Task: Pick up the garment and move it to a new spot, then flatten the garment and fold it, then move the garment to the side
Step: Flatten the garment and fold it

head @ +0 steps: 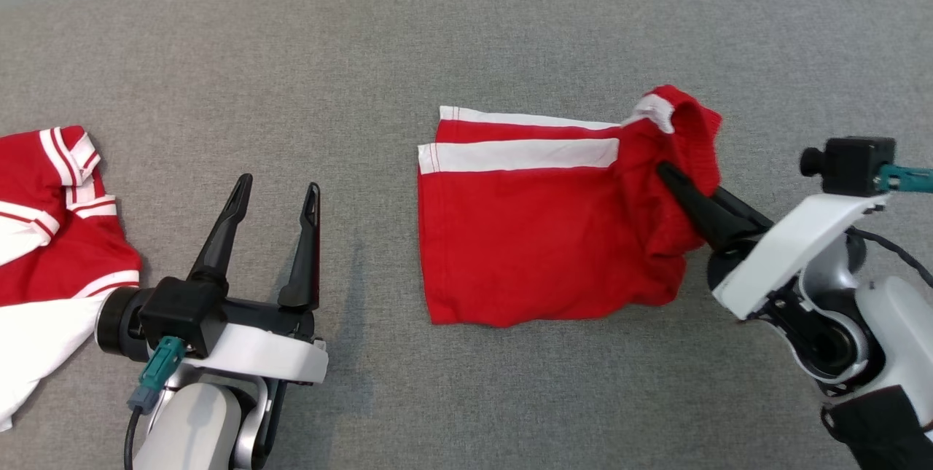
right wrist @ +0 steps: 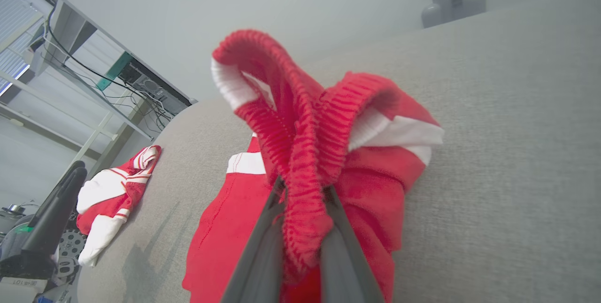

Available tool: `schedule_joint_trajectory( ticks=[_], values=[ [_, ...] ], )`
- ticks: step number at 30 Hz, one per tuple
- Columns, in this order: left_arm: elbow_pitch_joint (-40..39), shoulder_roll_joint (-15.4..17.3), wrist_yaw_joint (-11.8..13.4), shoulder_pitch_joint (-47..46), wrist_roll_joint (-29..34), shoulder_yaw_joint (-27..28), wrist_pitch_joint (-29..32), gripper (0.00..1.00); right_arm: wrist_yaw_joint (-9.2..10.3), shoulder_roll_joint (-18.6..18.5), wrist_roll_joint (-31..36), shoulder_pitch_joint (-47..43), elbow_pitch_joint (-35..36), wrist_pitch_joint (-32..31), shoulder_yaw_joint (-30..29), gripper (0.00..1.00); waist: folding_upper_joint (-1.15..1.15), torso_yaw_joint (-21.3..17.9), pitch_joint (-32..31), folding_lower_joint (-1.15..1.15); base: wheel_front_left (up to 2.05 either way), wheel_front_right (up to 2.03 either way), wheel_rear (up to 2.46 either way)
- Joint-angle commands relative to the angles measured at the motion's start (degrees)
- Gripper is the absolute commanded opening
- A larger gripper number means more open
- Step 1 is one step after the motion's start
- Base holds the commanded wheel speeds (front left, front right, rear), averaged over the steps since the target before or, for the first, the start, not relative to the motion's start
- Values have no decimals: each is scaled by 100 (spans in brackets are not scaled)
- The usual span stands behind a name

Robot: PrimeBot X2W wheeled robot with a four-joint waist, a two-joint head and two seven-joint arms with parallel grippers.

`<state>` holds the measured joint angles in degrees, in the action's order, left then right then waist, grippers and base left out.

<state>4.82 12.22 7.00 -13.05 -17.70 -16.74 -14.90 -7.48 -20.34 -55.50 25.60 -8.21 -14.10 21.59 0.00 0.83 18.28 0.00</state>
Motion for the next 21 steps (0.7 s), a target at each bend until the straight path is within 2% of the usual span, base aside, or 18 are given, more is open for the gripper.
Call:
schedule_joint_trajectory(
  ticks=[1,6,8,10,11,12,14,21],
  values=[
    [22,23,-30,-47,27,1,-27,100,-3,64,54,141,74,-27,113,0,0,35,-8,0,0,0,0],
    [59,-83,-75,-74,31,-86,-27,100,-3,573,313,614,-92,-133,794,0,0,252,-1,0,0,0,0],
    [104,-204,-149,-131,55,-165,-27,100,-3,879,541,929,-742,-51,1195,0,0,482,52,0,0,0,0],
    [132,-306,-193,-187,73,-191,-27,100,-3,1001,673,1123,-1245,85,1427,0,0,622,115,0,0,0,0],
    [131,-321,-194,-193,81,-187,-27,100,-3,1028,694,1165,-1304,155,1471,27,0,636,135,0,0,0,0],
    [132,-345,-215,-186,111,-165,-28,100,-3,1091,712,1221,-1394,307,1562,100,0,643,158,0,0,0,0],
    [170,-404,-292,-206,167,-132,-28,100,-3,1227,778,1296,-1370,703,2034,100,0,572,218,0,0,0,0],
    [196,-469,-345,-300,239,-92,-28,100,-3,1235,941,1358,-1369,1145,2577,100,0,506,269,0,0,0,0]
  ],
)
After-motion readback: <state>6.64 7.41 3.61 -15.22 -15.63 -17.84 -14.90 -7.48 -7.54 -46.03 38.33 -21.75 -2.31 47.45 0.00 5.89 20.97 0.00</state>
